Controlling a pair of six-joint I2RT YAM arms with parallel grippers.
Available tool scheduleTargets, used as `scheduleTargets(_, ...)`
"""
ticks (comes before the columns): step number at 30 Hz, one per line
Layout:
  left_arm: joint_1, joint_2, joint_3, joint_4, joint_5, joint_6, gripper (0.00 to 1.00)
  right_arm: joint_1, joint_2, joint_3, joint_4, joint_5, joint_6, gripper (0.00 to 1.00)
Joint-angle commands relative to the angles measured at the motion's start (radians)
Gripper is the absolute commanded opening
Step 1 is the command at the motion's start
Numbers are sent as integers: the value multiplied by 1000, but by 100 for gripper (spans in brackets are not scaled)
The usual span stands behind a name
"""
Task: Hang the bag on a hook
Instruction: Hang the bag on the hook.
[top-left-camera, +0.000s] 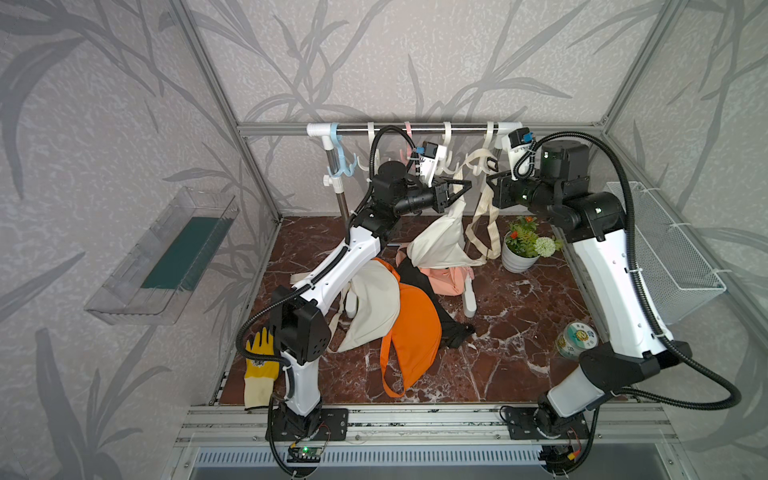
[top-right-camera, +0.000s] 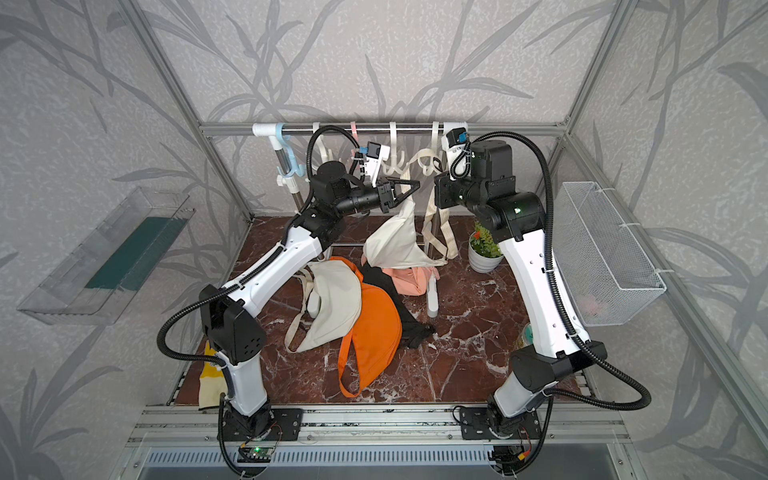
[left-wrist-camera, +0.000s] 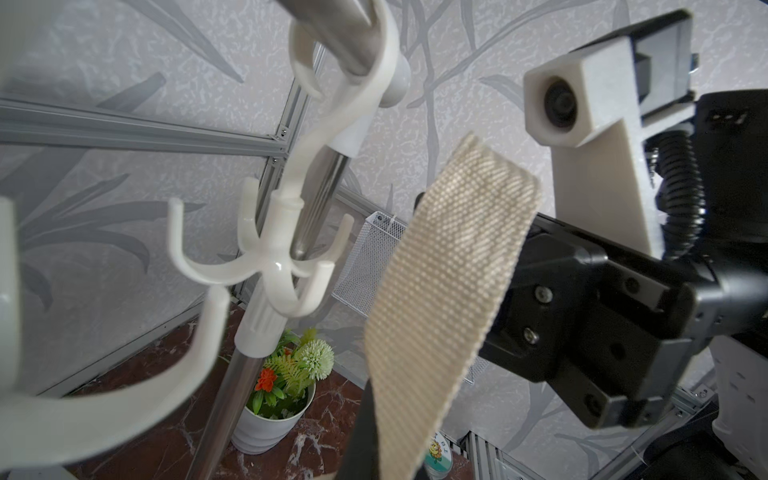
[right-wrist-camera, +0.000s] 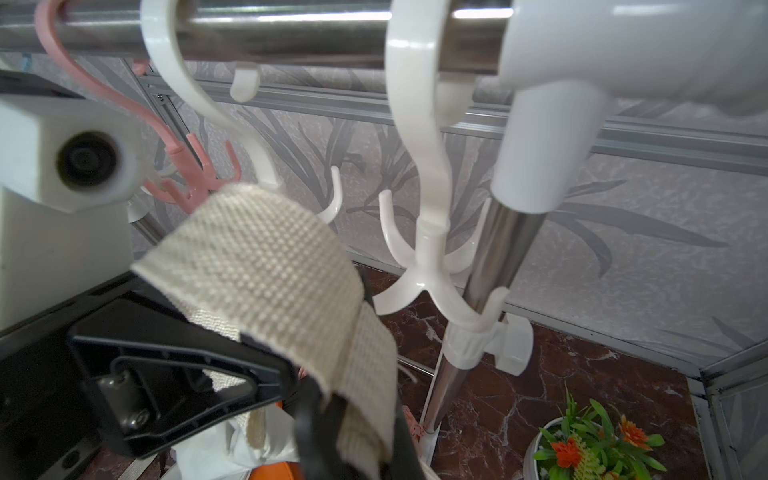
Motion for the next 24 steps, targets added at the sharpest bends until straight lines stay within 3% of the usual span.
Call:
scheduleTargets(1,2,16,62,-32,-14,-6,0,11,14,39,-60,54,-4,0)
scheduleTargets(10,-1,67,157,-154,-6,-4,0,11,66,85,-140,104,10,0)
scheduleTargets(24,-2,99,218,-312,-41,-8,0,1,134,100,-175,84,41,0)
